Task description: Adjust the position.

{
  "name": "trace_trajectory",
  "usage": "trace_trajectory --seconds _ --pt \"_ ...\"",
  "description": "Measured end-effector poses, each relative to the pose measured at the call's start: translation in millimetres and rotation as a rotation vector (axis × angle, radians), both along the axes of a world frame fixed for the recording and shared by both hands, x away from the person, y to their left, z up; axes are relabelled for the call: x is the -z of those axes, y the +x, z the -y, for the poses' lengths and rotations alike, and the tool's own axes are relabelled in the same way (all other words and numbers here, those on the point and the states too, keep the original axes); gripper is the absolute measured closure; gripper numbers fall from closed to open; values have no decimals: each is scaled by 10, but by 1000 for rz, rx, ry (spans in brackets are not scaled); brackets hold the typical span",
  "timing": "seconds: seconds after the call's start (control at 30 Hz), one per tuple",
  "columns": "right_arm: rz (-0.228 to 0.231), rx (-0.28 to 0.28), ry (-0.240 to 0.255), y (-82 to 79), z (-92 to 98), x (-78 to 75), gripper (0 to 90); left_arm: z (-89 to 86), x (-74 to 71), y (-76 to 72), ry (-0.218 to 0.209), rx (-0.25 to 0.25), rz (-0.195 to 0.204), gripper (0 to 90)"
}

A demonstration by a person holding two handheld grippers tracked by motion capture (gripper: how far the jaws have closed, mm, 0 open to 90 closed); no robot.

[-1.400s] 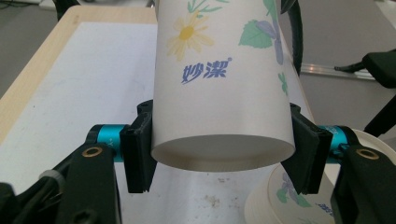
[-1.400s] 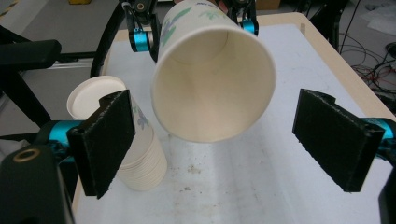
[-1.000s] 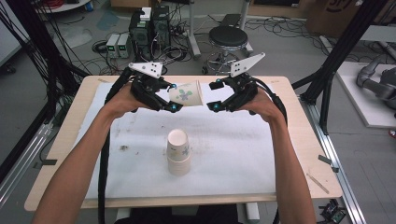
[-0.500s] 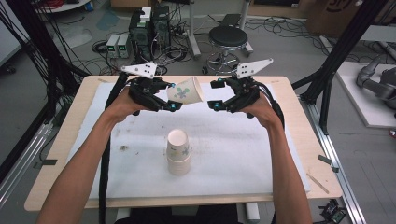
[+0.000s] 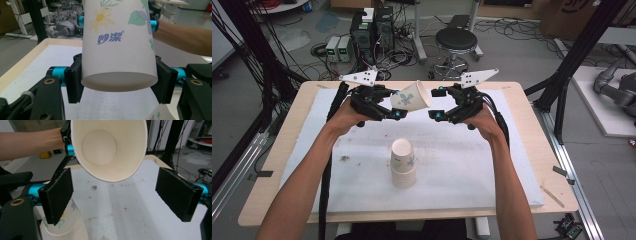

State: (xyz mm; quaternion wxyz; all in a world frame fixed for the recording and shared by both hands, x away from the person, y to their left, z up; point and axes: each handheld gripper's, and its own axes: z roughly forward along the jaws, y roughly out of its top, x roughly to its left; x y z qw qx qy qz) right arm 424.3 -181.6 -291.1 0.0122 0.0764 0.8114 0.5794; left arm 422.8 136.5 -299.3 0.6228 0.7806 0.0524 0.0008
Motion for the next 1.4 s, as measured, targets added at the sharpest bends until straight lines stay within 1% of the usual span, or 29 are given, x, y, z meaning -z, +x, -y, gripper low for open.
trace_trajectory --seconds 0.2,0.27,0.33,0.4,0.7,0.73,0.83,0.87,0.9,0.93,0.97,1.2,1.3,1.4 --pt "2 -9 11 5 -45 18 149 51 6 -7 -2 11 5 367" --pt "3 -15 15 3 -60 20 149 75 9 -10 3 14 8 367" --pt "4 -18 20 2 -70 20 149 100 14 -15 -2 19 5 366" --pt "3 -25 36 1 -80 21 149 121 14 -15 -4 26 10 367" --pt "3 -46 74 -2 -129 25 150 206 30 -14 4 38 3 366" --pt "-4 -51 78 -5 -136 26 150 208 31 -11 6 38 5 366" --pt "-1 -51 75 -3 -158 29 151 221 34 -8 8 38 6 366" --pt "8 -51 81 3 -164 30 151 225 35 -9 7 39 6 366" --pt "-2 -55 83 -1 -166 29 151 229 36 -10 7 40 5 366" --pt "-3 -56 86 2 -170 29 156 231 34 -8 13 42 10 366" --pt "-5 -58 88 2 -176 28 156 237 35 -11 9 41 8 366" --pt "-4 -69 98 8 -209 31 169 248 37 -10 14 48 10 366" --pt "-4 -76 98 13 -213 33 190 256 39 -18 9 50 3 366" --pt "-5 -79 98 14 -215 35 210 255 37 -15 13 52 9 366"
